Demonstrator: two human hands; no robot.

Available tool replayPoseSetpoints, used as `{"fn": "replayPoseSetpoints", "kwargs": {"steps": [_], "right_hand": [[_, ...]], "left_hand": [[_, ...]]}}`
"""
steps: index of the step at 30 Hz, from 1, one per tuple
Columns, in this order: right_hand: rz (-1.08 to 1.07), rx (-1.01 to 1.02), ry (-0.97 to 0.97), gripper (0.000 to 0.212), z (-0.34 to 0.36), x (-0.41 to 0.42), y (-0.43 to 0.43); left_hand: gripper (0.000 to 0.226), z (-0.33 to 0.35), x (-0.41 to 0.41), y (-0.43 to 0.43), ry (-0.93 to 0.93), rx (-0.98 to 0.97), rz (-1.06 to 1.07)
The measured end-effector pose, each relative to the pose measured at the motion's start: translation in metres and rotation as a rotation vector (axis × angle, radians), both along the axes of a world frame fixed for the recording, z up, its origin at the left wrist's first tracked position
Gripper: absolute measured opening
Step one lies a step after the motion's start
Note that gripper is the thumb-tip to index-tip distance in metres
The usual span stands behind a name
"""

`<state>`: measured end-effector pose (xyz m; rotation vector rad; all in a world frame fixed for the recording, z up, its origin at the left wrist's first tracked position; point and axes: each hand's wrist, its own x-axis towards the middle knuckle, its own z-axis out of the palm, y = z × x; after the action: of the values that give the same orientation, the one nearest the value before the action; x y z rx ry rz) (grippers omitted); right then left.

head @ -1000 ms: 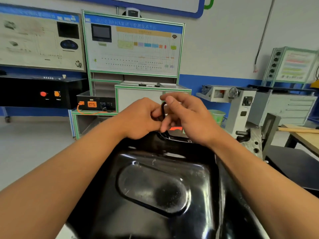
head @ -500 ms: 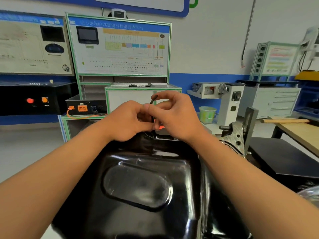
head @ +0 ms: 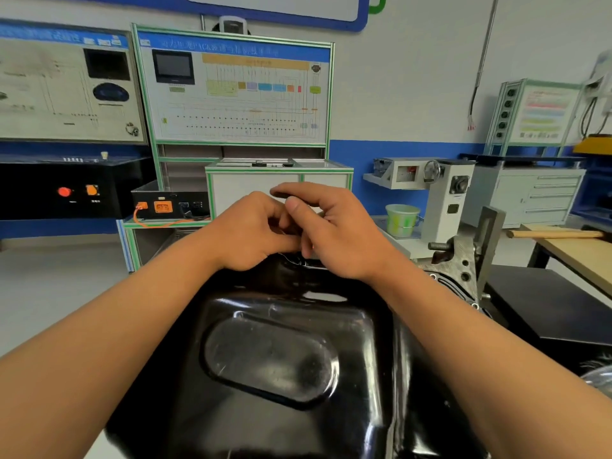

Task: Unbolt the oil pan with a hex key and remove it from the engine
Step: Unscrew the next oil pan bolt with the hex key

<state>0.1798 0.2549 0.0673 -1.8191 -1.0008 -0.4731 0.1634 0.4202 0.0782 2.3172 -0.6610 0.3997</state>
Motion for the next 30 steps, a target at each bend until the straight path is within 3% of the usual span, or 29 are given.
{"fn": "replayPoseSetpoints", "kwargs": {"steps": [10, 14, 17, 24, 27, 30], "right_hand": [[0.132, 0.063, 0.111, 0.019, 0.0034, -0.0040, -0.0020], [0.050, -0.010, -0.075, 0.010, 0.0010, -0.0078, 0.0015], [-0.062, -0.035, -0.203, 0.019, -0.0010, -0.0086, 0.0043], [-0.119, -0.046, -0.167, 0.013, -0.0021, -0.0076, 0.0035], [-0.116, -0.128, -0.186, 0.029, -0.0031, -0.0060, 0.0023], [-0.064, -0.105, -0.111, 0.039, -0.0039, -0.0021, 0.0001]], "left_hand": [[0.039, 0.0030, -0.0031, 0.0001, 0.020, 0.018, -0.016], [0.034, 0.0034, -0.0043, 0.0000, 0.065, 0.006, -0.010], [0.035, 0.0046, -0.0036, 0.0009, 0.087, 0.012, -0.016], [0.027, 0.0040, -0.0011, -0.0020, 0.081, 0.002, 0.041], [0.036, 0.0024, 0.0014, 0.0020, 0.044, -0.010, 0.046], [0.024, 0.0011, 0.0032, 0.0040, 0.018, -0.014, 0.054]]}}
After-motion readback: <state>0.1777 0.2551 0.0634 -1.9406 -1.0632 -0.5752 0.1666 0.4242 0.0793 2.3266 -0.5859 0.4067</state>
